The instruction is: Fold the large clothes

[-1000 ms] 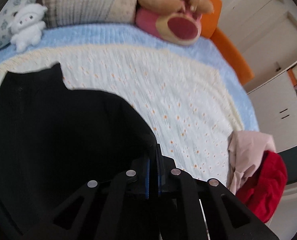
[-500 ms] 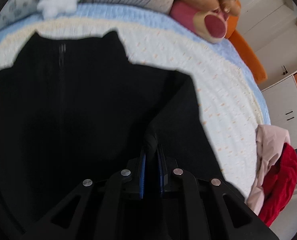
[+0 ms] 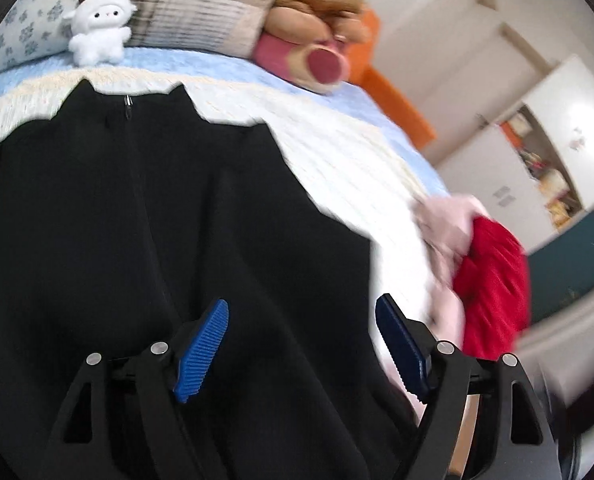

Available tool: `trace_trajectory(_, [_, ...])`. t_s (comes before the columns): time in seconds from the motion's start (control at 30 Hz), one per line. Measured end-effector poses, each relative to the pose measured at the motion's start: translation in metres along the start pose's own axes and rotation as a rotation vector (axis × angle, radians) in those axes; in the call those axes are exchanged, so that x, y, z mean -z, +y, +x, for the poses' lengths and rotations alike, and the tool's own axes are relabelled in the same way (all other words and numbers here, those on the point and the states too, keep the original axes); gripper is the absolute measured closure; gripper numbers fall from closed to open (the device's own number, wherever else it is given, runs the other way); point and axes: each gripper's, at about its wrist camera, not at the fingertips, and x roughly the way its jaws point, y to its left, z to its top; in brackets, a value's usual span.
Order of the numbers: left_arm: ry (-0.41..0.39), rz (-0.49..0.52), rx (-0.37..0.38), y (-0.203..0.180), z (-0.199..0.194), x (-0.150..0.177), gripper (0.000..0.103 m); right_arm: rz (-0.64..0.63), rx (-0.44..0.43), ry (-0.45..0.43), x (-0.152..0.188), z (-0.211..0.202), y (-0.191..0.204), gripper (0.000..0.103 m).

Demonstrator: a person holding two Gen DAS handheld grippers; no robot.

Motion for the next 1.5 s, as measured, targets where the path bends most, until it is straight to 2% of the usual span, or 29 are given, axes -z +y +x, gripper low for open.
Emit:
trace_trajectory(0.07, [0.029, 0.014, 0.030, -0.014, -0.013, 0.036, 0.024, 0.069, 0.090, -0.019, -0.014, 0.009, -0.038, 0.026])
trace_trajectory(0.17, [0.077, 0.040, 0.033, -0.030, -0.023, 0.089, 0.024, 0.185, 0.198, 0.041, -0.027, 0.052, -0.106, 0.036])
trace_trajectory(0.33, [0.142, -0.006, 0.086, -0.033, -0.033, 0.156, 0.024, 0.363, 0.233, 0.125, -0.023, 0.118, -0.173, 0.040])
trace_trajectory(0.4, [0.159, -0.004, 0.044, -0.031, -0.034, 0.177, 0.024, 0.396, 0.254, 0.139, -0.022, 0.138, -0.191, 0.040])
trace_trajectory(0.47, [0.182, 0.003, -0.010, -0.026, -0.029, 0.196, 0.024, 0.433, 0.234, 0.159, -0.019, 0.152, -0.203, 0.059])
trace_trajectory(0.5, [0.198, 0.002, -0.024, -0.022, -0.026, 0.205, 0.024, 0.480, 0.212, 0.186, -0.014, 0.160, -0.211, 0.086])
trace_trajectory(0.53, [0.206, 0.002, -0.029, -0.018, -0.026, 0.208, 0.024, 0.515, 0.212, 0.198, -0.012, 0.162, -0.214, 0.092])
trace_trajectory(0.6, [0.197, -0.002, -0.026, -0.012, -0.030, 0.216, 0.024, 0.542, 0.222, 0.189, -0.013, 0.154, -0.217, 0.093])
trace_trajectory(0.7, [0.190, 0.001, -0.033, -0.002, -0.036, 0.213, 0.024, 0.473, 0.313, 0.168, -0.017, 0.137, -0.212, 0.093])
trace_trajectory(0.8, [0.191, 0.000, -0.038, 0.006, -0.037, 0.206, 0.024, 0.495, 0.346, 0.189, -0.008, 0.137, -0.222, 0.093])
trace_trajectory(0.9, [0.200, 0.002, -0.085, 0.015, -0.041, 0.213, 0.024, 0.521, 0.389, 0.211, 0.005, 0.146, -0.232, 0.093])
trace_trajectory(0.93, [0.198, -0.008, -0.078, 0.017, -0.039, 0.214, 0.024, 0.520, 0.417, 0.225, 0.011, 0.152, -0.236, 0.093])
trace_trajectory(1.07, [0.183, 0.012, -0.096, 0.010, -0.038, 0.220, 0.024, 0.498, 0.439, 0.218, 0.017, 0.157, -0.237, 0.093])
trace_trajectory(1.1, [0.185, 0.026, -0.115, 0.007, -0.036, 0.222, 0.024, 0.480, 0.452, 0.219, 0.015, 0.157, -0.234, 0.086])
trace_trajectory(1.13, [0.186, 0.039, -0.136, 0.001, -0.032, 0.223, 0.024, 0.459, 0.470, 0.221, 0.013, 0.156, -0.229, 0.073])
trace_trajectory(1.17, [0.184, 0.053, -0.159, -0.004, -0.033, 0.224, 0.024, 0.427, 0.510, 0.227, 0.009, 0.152, -0.219, 0.060])
trace_trajectory(1.2, [0.178, 0.056, -0.167, -0.008, -0.036, 0.224, 0.024, 0.401, 0.533, 0.216, 0.006, 0.147, -0.210, 0.037])
trace_trajectory(1.33, [0.099, -0.001, -0.134, -0.010, -0.070, 0.232, 0.020, 0.257, 0.507, 0.135, -0.009, 0.112, -0.142, 0.035])
trace_trajectory(1.4, [0.037, -0.057, -0.151, 0.003, -0.103, 0.239, 0.015, 0.168, 0.436, 0.111, -0.010, 0.098, -0.090, 0.035])
trace_trajectory(1.5, [-0.056, -0.171, -0.178, 0.034, -0.156, 0.252, 0.014, 0.027, 0.304, 0.128, 0.004, 0.095, -0.004, 0.035])
